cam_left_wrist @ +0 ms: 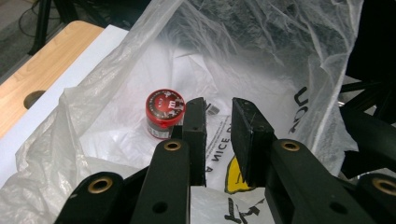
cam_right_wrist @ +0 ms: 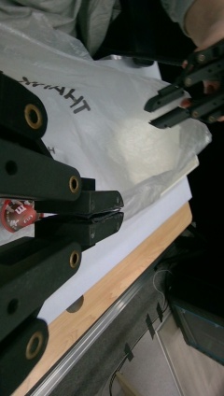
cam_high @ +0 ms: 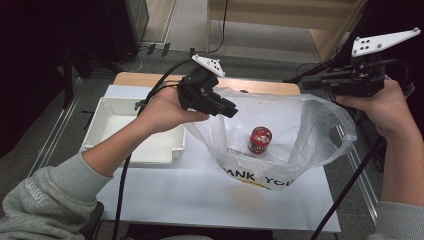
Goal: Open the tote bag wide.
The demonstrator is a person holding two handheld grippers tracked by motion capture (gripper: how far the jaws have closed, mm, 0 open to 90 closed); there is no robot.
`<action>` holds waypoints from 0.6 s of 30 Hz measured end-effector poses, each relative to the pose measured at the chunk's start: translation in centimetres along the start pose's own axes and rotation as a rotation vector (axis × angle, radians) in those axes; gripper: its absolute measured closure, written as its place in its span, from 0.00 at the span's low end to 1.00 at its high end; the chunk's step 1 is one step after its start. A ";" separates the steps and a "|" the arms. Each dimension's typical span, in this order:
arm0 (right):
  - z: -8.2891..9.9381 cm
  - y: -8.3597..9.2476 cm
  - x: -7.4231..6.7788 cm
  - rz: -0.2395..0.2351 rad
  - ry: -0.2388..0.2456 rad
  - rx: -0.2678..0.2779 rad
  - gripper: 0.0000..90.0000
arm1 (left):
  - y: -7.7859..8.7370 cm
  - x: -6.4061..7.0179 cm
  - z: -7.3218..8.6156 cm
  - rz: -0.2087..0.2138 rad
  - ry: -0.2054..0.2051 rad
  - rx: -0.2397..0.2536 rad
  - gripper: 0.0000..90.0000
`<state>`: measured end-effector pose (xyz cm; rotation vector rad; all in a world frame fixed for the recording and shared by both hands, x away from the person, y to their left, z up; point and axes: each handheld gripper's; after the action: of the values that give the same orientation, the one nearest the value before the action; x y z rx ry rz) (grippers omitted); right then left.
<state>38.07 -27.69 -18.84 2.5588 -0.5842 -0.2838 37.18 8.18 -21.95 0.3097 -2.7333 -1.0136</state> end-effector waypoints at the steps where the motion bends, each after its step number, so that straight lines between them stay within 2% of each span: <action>1: 0.0 0.0 0.0 0.000 0.000 0.000 1.00 | -0.1 -0.1 0.0 0.000 0.003 0.001 0.85; 2: 0.1 -0.5 -0.1 -0.003 0.018 -0.018 1.00 | -0.1 -0.2 0.0 -0.001 0.005 0.000 0.85; 4: 0.2 -0.7 -0.2 -0.010 0.023 -0.023 1.00 | -0.3 -0.3 -0.1 -0.002 0.010 0.002 0.85; 8: 1.5 -1.7 -0.4 -0.043 0.086 -0.030 1.00 | -0.7 -0.4 -0.2 -0.003 0.003 0.000 0.85; 9: 1.5 -1.7 -0.4 -0.043 0.086 -0.030 1.00 | -0.8 -0.4 -0.2 -0.004 -0.001 -0.001 0.85; 14: 2.7 -2.5 -0.1 -0.073 0.078 -0.100 1.00 | -1.5 -0.4 -0.3 -0.004 -0.003 -0.012 0.85; 16: 3.4 -2.7 0.4 -0.072 0.047 -0.138 1.00 | -1.9 -0.4 -0.3 -0.010 -0.011 -0.018 0.85; 18: 3.7 -2.8 0.5 -0.070 0.033 -0.142 1.00 | -2.0 -0.5 -0.3 -0.009 -0.015 -0.021 0.85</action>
<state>38.37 -27.30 -23.44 2.4456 -0.4460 -0.2956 37.96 6.59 -23.11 0.3121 -2.7353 -1.0509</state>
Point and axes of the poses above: each handheld gripper's, and its own axes: y roughly backward along the jaws, z roughly out of its underside, x roughly to its right, and after that the axes turned 2 degrees about -y, right-handed
